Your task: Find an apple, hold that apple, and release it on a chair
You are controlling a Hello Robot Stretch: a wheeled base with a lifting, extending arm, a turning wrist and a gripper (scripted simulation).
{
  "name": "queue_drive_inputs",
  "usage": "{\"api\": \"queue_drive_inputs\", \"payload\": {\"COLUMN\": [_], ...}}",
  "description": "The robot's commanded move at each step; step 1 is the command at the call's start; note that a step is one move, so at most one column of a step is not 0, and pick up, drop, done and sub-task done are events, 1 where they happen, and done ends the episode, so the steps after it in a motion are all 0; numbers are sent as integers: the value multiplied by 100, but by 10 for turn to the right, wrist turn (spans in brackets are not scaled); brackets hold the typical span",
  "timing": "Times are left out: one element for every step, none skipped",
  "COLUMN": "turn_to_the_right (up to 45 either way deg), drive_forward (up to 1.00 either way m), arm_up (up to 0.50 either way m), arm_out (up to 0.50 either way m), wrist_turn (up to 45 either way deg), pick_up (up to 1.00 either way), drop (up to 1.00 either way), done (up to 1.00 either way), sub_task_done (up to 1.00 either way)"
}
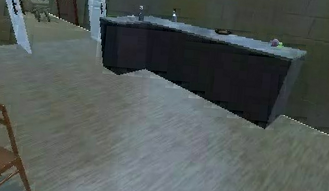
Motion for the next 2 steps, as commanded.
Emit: {"api": "queue_drive_inputs", "payload": {"turn_to_the_right": [-210,0], "drive_forward": [0,100], "arm_up": [0,0], "arm_out": [0,0], "wrist_turn": [0,0], "pick_up": [0,0], "drop": [0,0], "done": [0,0], "sub_task_done": [0,0]}}
